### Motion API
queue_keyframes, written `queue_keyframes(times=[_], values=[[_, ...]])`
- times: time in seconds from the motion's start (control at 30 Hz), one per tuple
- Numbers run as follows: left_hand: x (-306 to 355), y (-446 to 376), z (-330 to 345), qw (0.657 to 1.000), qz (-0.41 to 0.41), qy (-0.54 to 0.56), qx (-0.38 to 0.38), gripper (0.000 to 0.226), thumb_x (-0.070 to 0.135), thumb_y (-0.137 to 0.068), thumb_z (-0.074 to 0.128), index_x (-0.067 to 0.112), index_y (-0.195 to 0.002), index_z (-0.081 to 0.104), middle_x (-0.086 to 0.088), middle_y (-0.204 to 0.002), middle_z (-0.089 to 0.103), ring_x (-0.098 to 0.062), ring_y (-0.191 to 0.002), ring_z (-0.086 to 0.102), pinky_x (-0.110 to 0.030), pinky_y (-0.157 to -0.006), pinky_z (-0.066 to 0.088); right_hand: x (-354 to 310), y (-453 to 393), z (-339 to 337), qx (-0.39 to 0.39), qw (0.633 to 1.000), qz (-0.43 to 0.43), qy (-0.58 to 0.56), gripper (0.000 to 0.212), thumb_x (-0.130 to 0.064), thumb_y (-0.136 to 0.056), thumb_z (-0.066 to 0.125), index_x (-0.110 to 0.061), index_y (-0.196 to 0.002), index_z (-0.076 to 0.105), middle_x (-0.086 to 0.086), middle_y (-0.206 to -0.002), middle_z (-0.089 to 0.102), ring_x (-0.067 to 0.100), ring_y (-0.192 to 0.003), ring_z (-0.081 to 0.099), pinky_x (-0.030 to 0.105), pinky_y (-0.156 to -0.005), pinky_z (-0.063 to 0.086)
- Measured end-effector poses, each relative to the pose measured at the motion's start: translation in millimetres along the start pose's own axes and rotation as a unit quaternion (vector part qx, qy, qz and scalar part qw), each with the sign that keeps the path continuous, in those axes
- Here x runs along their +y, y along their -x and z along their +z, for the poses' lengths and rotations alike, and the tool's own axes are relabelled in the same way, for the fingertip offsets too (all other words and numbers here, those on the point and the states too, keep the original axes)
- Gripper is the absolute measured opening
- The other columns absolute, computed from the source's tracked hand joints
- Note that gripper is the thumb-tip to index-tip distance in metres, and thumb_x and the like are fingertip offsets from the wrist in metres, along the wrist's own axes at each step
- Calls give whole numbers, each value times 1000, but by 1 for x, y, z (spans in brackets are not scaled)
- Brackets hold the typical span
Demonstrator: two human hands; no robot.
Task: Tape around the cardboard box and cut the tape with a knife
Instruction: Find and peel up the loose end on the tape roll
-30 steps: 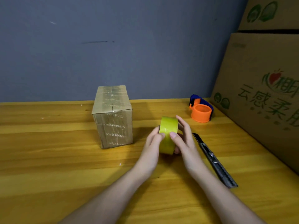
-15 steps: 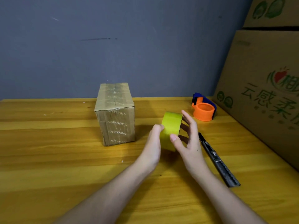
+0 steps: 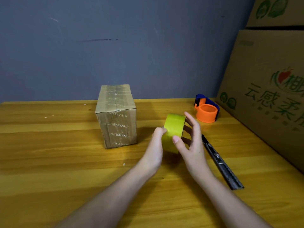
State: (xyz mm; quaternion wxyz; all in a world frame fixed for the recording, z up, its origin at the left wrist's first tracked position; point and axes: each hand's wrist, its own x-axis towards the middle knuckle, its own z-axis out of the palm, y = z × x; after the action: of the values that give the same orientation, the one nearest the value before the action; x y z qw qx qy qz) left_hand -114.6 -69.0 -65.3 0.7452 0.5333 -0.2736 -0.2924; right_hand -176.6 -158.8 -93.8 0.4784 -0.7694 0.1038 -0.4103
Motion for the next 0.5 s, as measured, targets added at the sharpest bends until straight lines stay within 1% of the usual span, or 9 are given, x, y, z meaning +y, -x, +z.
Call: queue_keyframes(times=[0.07,0.13,0.23,0.27,0.3,0.33,0.43,0.5], values=[[1,0,0,1000,3,3,6,39,17,-96,24,20,-75,57,9,-62,64,0,-59,57,-7,-52,43,0,0,0,4,1000,-3,3,74,-47,-74,60,-28,-141,34,1,-140,43,16,-133,41,47,-106,40],[2,1,1,1000,0,-6,14,32,24,-93,30,19,-77,57,0,-76,61,-5,-67,55,-8,-56,44,0,-1,0,5,1000,-7,9,73,-47,-75,60,-28,-141,34,1,-140,43,15,-133,41,47,-106,39],[5,3,1,1000,2,-15,20,28,25,-92,31,22,-82,57,-3,-88,59,-5,-75,53,-5,-61,43,2,-1,0,11,1000,-11,10,72,-47,-75,60,-30,-140,34,2,-140,44,18,-132,42,50,-105,41],[5,3,1,1000,8,-15,15,26,27,-89,33,22,-83,57,-5,-92,59,-9,-81,52,-8,-67,43,2,-1,0,14,1000,-11,8,72,-47,-75,60,-30,-140,35,2,-140,44,19,-132,42,51,-104,40],[5,3,2,1000,18,-11,11,26,30,-82,34,22,-84,58,-7,-94,58,-12,-86,51,-14,-74,43,3,-1,0,15,1000,-11,6,71,-47,-75,60,-30,-140,35,2,-140,44,19,-132,42,51,-105,40],[6,4,2,999,25,-15,13,30,32,-75,33,22,-84,59,-8,-95,58,-15,-89,50,-20,-78,42,3,-1,0,17,1000,-10,6,71,-47,-76,60,-30,-140,35,2,-140,44,19,-132,42,51,-105,39],[9,5,4,999,29,-19,19,32,36,-68,37,23,-83,62,-7,-94,59,-17,-91,50,-25,-82,41,3,0,0,18,1000,-9,8,71,-49,-76,59,-31,-140,34,1,-140,44,19,-132,42,51,-105,40],[9,5,3,999,34,-17,16,30,35,-71,37,23,-84,62,-9,-95,59,-19,-92,50,-30,-84,40,3,0,0,18,1000,-11,12,71,-49,-76,59,-31,-140,34,1,-140,44,18,-132,42,51,-104,40]])
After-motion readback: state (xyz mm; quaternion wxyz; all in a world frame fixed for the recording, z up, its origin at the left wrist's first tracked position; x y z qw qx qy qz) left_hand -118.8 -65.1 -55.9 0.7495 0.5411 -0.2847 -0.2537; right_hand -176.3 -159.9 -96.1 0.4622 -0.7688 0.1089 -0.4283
